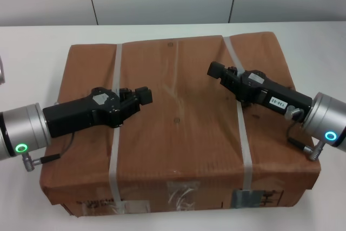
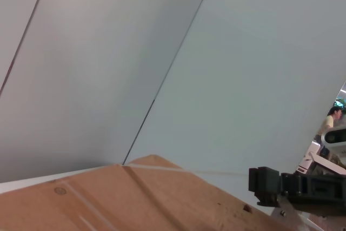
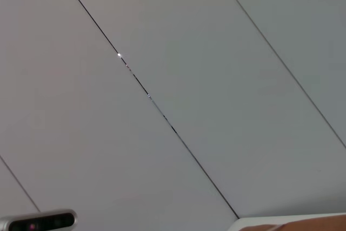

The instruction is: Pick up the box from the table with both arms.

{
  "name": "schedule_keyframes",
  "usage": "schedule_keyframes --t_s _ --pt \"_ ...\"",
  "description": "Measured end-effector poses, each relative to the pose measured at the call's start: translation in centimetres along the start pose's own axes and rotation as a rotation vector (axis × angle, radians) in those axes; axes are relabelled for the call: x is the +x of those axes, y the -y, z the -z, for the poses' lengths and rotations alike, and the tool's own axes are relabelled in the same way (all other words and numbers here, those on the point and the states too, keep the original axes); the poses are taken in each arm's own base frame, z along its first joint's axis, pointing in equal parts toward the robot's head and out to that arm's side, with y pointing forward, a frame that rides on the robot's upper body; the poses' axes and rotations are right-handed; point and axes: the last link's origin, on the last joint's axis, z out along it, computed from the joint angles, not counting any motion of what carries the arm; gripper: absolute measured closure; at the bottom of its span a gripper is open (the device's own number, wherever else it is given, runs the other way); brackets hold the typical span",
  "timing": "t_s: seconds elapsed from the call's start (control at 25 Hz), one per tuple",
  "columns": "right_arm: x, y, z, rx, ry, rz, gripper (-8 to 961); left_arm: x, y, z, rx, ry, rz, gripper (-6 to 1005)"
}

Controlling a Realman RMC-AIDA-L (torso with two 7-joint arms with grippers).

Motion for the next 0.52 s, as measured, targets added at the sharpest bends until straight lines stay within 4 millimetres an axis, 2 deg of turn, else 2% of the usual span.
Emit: schedule_keyframes --t_s 0.52 --pt "0.2 0.07 0.37 0.009 0.002 -0.004 912 -0.36 -0.02 0.26 0.006 0.002 0.005 898"
